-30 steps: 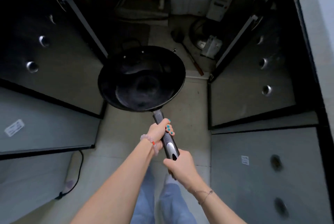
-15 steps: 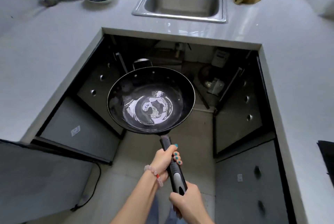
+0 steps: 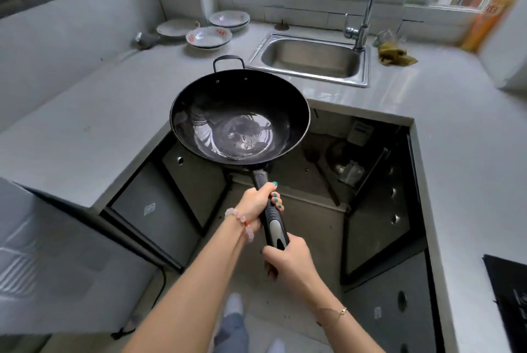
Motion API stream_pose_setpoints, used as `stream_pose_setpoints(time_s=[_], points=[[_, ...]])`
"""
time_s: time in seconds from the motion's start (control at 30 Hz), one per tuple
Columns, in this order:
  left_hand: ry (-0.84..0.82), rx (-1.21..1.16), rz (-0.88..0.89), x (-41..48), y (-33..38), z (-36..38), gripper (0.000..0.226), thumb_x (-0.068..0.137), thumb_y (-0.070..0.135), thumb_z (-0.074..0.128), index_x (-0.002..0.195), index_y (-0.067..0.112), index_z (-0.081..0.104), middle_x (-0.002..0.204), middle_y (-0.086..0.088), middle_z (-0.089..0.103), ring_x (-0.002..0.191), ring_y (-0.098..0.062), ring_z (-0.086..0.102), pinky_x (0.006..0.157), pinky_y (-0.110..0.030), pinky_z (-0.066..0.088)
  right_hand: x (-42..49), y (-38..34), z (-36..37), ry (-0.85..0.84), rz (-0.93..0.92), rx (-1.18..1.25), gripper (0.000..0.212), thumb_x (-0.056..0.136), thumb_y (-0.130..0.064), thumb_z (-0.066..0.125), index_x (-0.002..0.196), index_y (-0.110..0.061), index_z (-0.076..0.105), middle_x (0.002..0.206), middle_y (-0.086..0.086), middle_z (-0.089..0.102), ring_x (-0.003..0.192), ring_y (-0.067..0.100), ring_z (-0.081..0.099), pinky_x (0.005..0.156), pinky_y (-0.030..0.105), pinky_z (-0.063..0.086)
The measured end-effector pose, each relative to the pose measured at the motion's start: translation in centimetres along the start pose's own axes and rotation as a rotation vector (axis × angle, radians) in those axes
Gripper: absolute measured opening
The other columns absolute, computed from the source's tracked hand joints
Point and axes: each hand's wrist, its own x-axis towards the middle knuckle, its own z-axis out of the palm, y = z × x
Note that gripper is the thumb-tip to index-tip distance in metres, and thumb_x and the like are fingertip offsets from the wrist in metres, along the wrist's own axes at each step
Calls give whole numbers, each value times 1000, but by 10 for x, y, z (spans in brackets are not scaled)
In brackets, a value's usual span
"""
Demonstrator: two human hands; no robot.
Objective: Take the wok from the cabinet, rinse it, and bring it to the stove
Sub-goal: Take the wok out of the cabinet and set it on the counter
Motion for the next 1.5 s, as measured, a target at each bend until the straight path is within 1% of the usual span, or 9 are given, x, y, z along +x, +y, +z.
stream_pose_setpoints(time_s=[0.17, 0.3, 0.47, 0.8, 0.93, 1.07, 1.3, 1.4, 1.5], points=[[-17, -13, 71, -2, 27, 8, 29, 95, 6, 42, 67, 13, 37, 38, 4, 40, 30, -5, 39, 34, -13, 36, 10, -25, 0, -33, -67, -5, 9, 57, -9, 53, 60, -9, 45, 38, -1, 52, 30, 12, 46, 35, 17, 37], [-15, -26, 109, 2, 46, 6, 27, 95, 7, 44, 68, 13, 39, 40, 5, 41, 32, -4, 40, 35, -14, 37, 23, -40, 2, -82, -115, -51, 13, 67, -2, 55, 63, -9, 46, 42, 1, 56, 34, 12, 51, 38, 17, 39], [-1, -38, 154, 12, 79, -8, 26, 94, 8, 45, 69, 13, 39, 41, 5, 42, 34, -4, 42, 36, -16, 38, 47, -62, 17, -167, -165, -69, 13, 72, -2, 56, 65, -10, 49, 43, -2, 60, 37, 9, 55, 39, 15, 40], [39, -82, 195, 50, 157, -59, 28, 93, 9, 47, 66, 13, 40, 42, 3, 46, 36, -5, 45, 38, -19, 42, 113, -105, 71, -297, -158, -121, 11, 77, -3, 54, 70, -8, 48, 42, -3, 62, 36, 6, 56, 38, 12, 39], [75, -87, 214, 72, 193, -74, 32, 94, 8, 44, 64, 14, 38, 40, 4, 44, 33, -5, 43, 36, -17, 40, 146, -123, 96, -334, -139, -91, 6, 79, -1, 54, 80, -5, 49, 44, -2, 62, 37, 8, 58, 39, 15, 43], [91, -37, 226, 90, 225, -78, 32, 94, 8, 45, 63, 14, 38, 39, 4, 43, 33, -6, 43, 36, -18, 41, 172, -141, 113, -329, -144, -38, 7, 81, -1, 55, 83, -3, 49, 56, 6, 64, 41, 13, 60, 42, 22, 49], [-13, 44, 196, 118, 248, -54, 28, 92, 9, 48, 65, 13, 41, 43, 3, 46, 36, -6, 45, 39, -19, 43, 200, -157, 104, -273, -166, 83, 8, 80, -3, 61, 83, -6, 54, 58, -1, 66, 48, 12, 64, 51, 21, 52], [-81, 73, 164, 130, 245, -35, 27, 92, 9, 48, 66, 12, 41, 45, 3, 46, 37, -6, 46, 39, -20, 44, 207, -159, 89, -235, -151, 162, 13, 79, -7, 64, 88, -4, 55, 57, -2, 63, 46, 10, 58, 48, 21, 49], [-142, 84, 107, 141, 235, -12, 27, 92, 8, 48, 66, 13, 41, 45, 3, 46, 37, -5, 46, 39, -19, 43, 209, -156, 70, -178, -158, 182, 15, 75, -11, 64, 79, -9, 50, 49, -5, 58, 40, 8, 49, 43, 21, 44]])
